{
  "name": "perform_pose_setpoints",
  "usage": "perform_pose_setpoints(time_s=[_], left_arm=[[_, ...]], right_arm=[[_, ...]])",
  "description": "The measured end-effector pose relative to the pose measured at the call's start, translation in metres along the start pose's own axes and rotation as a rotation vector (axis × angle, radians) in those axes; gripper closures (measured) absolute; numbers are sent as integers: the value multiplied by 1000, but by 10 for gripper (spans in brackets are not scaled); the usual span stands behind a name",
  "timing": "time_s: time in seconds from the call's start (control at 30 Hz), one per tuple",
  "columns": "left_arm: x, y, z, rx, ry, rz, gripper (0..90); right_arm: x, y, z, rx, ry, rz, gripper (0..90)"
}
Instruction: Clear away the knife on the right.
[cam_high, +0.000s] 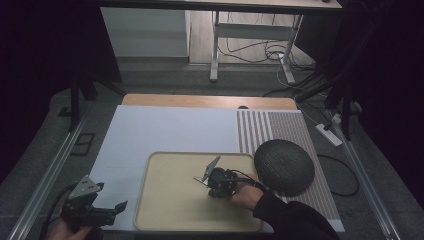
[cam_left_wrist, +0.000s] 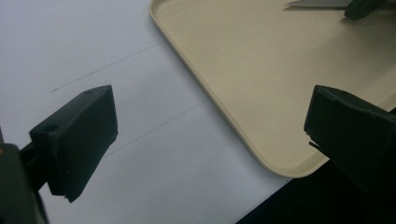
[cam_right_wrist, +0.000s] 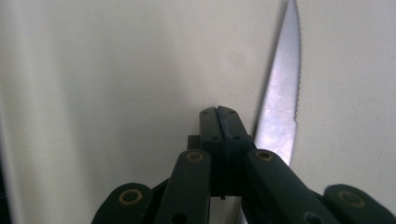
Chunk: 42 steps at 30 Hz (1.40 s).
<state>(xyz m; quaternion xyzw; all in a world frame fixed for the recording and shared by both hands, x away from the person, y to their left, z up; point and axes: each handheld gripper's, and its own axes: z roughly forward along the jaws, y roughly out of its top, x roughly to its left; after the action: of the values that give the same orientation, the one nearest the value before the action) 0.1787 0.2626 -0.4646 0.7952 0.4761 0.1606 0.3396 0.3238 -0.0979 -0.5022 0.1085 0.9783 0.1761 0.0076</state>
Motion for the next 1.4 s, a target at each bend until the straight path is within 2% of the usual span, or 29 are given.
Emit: perform_pose_setpoints(time_s=[0.07,0.1,0.13,0.17,0.23,0.3,0.53,0.67,0.97,1.1,1.17,1.27,1.4], left_arm=[[0,0,0,-1,0,2,36],[0,0,0,-1,1,3,36],[0,0,0,-1,1,3,37],[0,0,0,-1,1,4,37],[-1,0,0,0,2,6,37],[-1,0,0,1,3,6,38],[-1,0,0,0,2,8,39],[-1,0,-1,-1,3,10,39],[-1,0,-1,-2,2,11,39],[-1,0,-1,-2,2,12,39],[-1,0,0,-1,2,12,39],[-1,0,0,-1,2,14,39],[-1,0,0,-2,2,12,39]], right_arm=[[-5,-1,-1,-2,-11,12,900],[-12,-6,-3,-4,-30,38,900],[-12,-6,-3,-4,-30,38,900],[-21,-11,-6,2,-43,73,900],[-25,-14,-7,5,-58,83,900],[-37,-23,-12,13,-87,129,900],[-50,-38,-20,30,-110,185,900],[-53,-45,-24,37,-118,192,900],[-61,-69,-35,34,-106,276,900],[-63,-75,-37,30,-104,297,900],[-64,-76,-37,26,-98,327,900],[-64,-75,-37,29,-100,328,894],[-63,-74,-39,8,-95,333,826]])
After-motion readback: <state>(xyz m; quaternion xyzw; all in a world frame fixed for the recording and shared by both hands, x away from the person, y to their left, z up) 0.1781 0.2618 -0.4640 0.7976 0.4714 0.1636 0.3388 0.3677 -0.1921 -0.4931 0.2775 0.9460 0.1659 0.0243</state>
